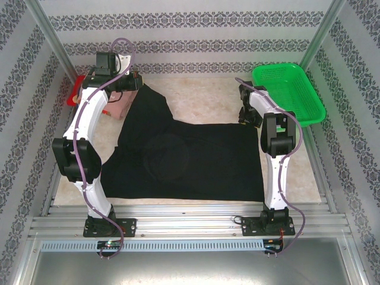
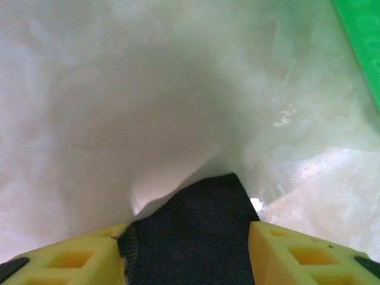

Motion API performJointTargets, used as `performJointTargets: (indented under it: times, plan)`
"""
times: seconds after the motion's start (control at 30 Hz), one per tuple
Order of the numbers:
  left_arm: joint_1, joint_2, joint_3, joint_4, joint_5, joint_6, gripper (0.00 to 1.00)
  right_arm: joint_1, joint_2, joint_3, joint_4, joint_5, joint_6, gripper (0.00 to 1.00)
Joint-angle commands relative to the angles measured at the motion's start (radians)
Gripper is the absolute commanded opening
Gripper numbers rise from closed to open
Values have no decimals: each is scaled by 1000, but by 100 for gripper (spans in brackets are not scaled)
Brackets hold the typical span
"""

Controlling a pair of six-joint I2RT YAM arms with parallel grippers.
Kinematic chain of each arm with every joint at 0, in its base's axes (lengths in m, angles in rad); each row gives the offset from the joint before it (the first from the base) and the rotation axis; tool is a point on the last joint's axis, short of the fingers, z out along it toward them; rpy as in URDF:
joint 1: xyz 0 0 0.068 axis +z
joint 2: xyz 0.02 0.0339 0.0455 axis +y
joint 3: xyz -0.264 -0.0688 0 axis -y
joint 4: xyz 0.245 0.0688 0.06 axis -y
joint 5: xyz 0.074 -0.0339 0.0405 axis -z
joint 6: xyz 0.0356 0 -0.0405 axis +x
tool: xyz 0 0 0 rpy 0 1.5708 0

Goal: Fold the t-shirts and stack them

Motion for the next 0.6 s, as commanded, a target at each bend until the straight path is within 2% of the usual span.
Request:
performJointTargets:
  times: [0.0, 0.1, 0.37, 0.57]
  plan:
    - [9, 5, -5, 36, -2, 0, 0, -37, 24, 23, -18, 36, 37, 51]
    - [10, 0, -5, 34, -26, 5, 0, -34, 51, 61, -52, 39, 35, 44]
    - [35, -22, -29, 60, -48, -18, 0, -37, 97, 134, -98, 26, 27, 1]
    - [49, -38, -51, 86, -3, -11, 0, -35, 9, 61, -2, 31, 6, 0]
